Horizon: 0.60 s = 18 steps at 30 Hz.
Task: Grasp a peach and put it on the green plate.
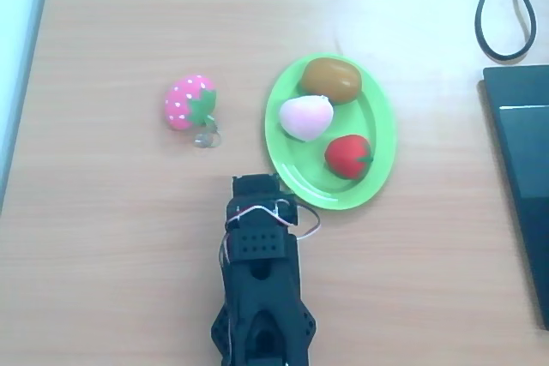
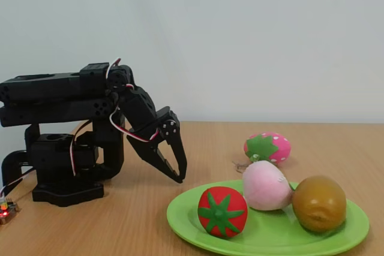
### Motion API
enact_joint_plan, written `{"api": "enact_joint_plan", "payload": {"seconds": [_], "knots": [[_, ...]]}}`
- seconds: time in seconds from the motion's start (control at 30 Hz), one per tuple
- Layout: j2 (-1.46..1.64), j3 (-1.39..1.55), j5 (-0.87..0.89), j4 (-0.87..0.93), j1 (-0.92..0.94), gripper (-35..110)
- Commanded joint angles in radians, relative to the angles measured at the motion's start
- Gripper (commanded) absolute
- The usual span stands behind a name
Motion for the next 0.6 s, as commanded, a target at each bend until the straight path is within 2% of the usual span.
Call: {"api": "enact_joint_plan", "payload": {"seconds": [0.0, 0.57], "knots": [[0.02, 0.005, -0.014, 0.018, -0.011, -7], [0.021, 0.005, -0.014, 0.018, -0.011, -8]]}}
